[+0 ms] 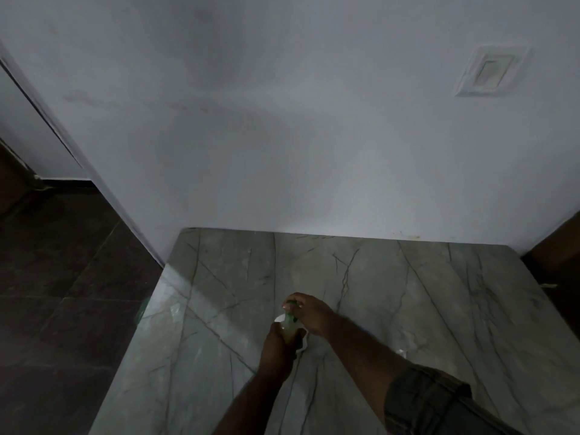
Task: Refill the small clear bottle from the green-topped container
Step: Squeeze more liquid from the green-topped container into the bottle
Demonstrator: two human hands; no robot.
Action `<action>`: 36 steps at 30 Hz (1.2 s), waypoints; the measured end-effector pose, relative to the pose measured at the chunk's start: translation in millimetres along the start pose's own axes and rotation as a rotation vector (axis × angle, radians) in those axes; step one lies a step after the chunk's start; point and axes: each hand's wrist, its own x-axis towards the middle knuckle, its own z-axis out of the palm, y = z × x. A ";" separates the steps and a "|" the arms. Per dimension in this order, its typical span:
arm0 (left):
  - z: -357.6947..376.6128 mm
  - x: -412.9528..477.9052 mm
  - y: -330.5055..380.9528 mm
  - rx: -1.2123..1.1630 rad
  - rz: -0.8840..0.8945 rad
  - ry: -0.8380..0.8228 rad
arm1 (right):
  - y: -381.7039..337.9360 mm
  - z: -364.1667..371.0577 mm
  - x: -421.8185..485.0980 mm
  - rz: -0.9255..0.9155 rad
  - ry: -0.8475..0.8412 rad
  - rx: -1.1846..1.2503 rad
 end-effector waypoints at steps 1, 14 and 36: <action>0.4 -0.2 -2.5 -0.005 0.002 0.010 | 1.9 1.9 -0.1 0.004 -0.005 0.013; 2.4 -0.1 -4.1 0.065 0.024 0.031 | -2.8 -2.5 -2.0 0.010 -0.023 0.014; 2.9 -0.5 -11.3 0.020 -0.017 0.023 | -2.3 -0.6 -8.4 0.027 -0.007 0.035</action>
